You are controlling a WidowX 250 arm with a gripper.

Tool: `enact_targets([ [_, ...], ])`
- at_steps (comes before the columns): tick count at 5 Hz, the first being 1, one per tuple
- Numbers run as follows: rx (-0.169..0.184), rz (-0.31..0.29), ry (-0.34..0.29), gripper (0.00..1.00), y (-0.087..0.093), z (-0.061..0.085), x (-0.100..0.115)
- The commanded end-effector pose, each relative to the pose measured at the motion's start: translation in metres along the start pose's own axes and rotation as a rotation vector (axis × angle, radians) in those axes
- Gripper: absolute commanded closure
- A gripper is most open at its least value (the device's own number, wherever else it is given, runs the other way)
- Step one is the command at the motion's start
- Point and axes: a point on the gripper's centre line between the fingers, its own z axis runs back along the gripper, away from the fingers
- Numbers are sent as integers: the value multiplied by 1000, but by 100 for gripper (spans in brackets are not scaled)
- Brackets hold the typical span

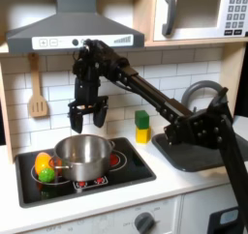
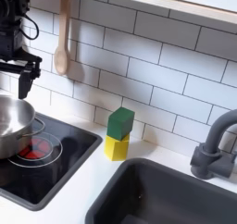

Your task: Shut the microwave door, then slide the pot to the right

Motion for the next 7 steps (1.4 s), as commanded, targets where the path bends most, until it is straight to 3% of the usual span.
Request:
enact_targets([
  [1, 13, 6, 2, 0, 0, -1, -2],
  [4, 11, -3, 88, 0, 1, -36, -15],
  [7, 15, -2, 135, 0, 5, -52, -22],
])
